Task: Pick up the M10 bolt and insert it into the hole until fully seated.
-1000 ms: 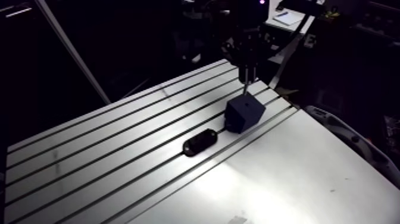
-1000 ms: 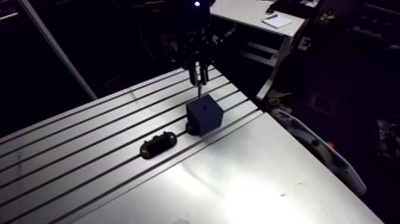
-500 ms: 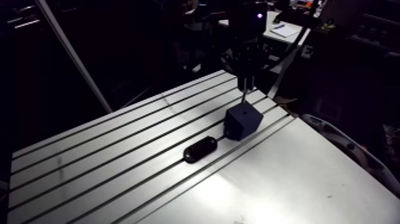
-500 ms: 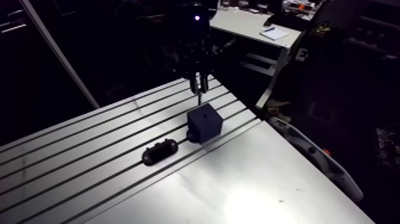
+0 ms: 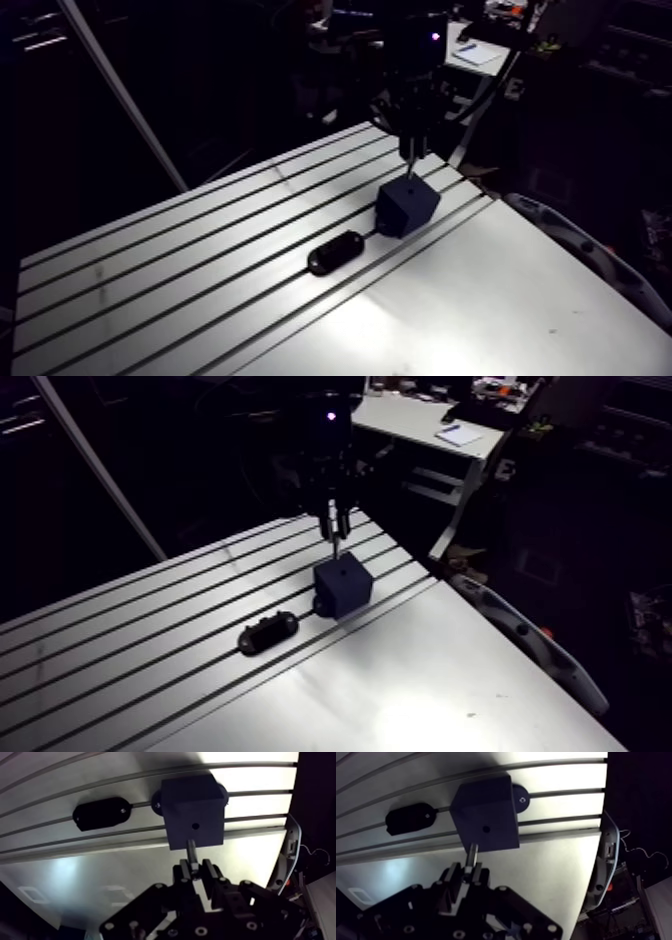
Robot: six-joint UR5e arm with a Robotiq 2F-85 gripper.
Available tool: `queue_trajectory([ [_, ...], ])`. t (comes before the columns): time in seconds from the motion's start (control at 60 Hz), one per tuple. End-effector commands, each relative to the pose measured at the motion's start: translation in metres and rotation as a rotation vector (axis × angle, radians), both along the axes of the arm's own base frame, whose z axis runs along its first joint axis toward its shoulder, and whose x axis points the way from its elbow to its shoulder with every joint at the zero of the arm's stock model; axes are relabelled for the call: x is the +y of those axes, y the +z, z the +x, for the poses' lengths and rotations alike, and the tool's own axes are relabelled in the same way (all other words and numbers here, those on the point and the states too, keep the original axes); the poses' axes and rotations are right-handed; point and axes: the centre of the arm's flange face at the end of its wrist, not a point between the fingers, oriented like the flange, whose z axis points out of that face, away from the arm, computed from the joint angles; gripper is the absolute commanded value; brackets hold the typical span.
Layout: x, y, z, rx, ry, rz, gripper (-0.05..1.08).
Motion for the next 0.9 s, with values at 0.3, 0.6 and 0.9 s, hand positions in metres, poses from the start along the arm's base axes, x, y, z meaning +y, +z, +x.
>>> queue_trajectory([
  [0.3, 0.001, -0.002, 0.003, 0.015, -0.015, 0.022, 1.08],
  [0.6, 0.004, -0.003, 0.01, 0.029, -0.044, 0.038, 1.08],
  [0.9, 0.002, -0.011, 0.012, 0.014, -0.044, 0.022, 1.08],
])
